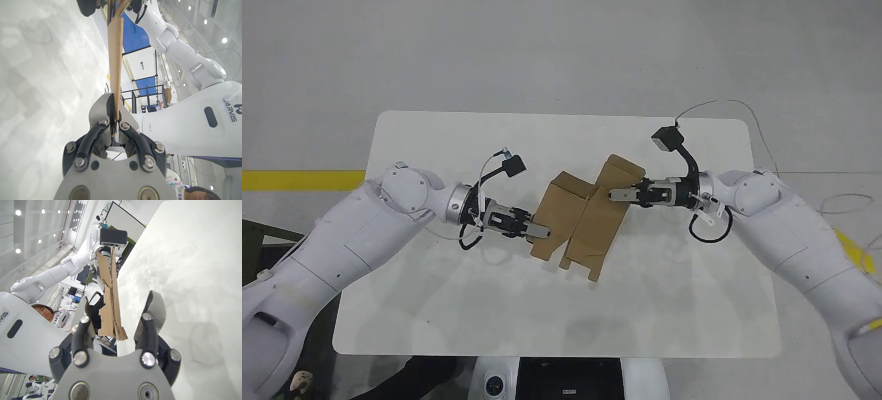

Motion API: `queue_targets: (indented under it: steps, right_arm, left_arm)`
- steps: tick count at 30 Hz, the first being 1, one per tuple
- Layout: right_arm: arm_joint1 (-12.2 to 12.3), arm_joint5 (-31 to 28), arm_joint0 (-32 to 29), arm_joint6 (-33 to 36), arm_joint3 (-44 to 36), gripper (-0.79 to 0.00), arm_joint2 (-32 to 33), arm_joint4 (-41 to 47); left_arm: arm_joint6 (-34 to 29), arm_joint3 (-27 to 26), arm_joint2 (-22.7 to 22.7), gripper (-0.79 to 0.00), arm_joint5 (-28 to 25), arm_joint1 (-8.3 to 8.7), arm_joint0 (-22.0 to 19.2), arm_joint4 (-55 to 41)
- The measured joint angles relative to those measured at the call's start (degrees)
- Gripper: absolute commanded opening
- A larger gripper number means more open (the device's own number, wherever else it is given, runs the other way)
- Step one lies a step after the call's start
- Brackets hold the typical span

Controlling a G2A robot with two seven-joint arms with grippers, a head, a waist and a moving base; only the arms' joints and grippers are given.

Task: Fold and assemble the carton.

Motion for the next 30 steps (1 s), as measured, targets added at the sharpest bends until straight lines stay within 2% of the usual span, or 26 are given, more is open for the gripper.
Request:
queue_targets:
  steps: [8, 9, 10, 11, 18, 25, 30]
  right_arm:
    - [0.6, -1.7, 1.8, -1.6, -0.6, -0.785, -4.4, 3.0]
    - [0.7, -1.9, 2.0, -1.9, -0.6, -0.785, -4.8, 3.3]
    - [0.8, -2.1, 2.2, -2.1, -0.6, -0.785, -5.2, 3.6]
    - [0.9, -2.5, 2.4, -2.5, -0.6, -0.785, -5.7, 3.9]
    - [1.4, -6.2, 3.2, -6.2, 0.9, -0.785, -7.5, 6.7]
    - [1.0, -11.2, 3.5, -11.2, 5.3, -0.785, -7.0, 9.5]
    - [0.0, -11.1, 3.0, -11.2, 7.6, -0.785, -4.1, 11.1]
  left_arm:
    - [0.6, 0.3, 1.0, -0.785, -0.6, -0.31, -0.8, 0.4]
    - [0.7, 0.3, 1.1, -0.763, -0.7, -0.31, -0.9, 0.4]
    - [0.8, 0.4, 1.1, -0.459, -0.8, -0.3, -1.0, 0.5]
    - [1.0, 0.5, 1.2, 0.0, -1.0, -0.28, -1.1, 0.5]
    - [3.8, -0.9, -0.6, 0.0, -3.8, 0.24, -1.4, -2.6]
    - [14.1, 0.9, -2.8, 0.0, -14.2, 0.98, -0.8, 1.0]
    - [17.0, 3.2, -2.9, 0.0, -17.0, 0.57, -0.5, -0.2]
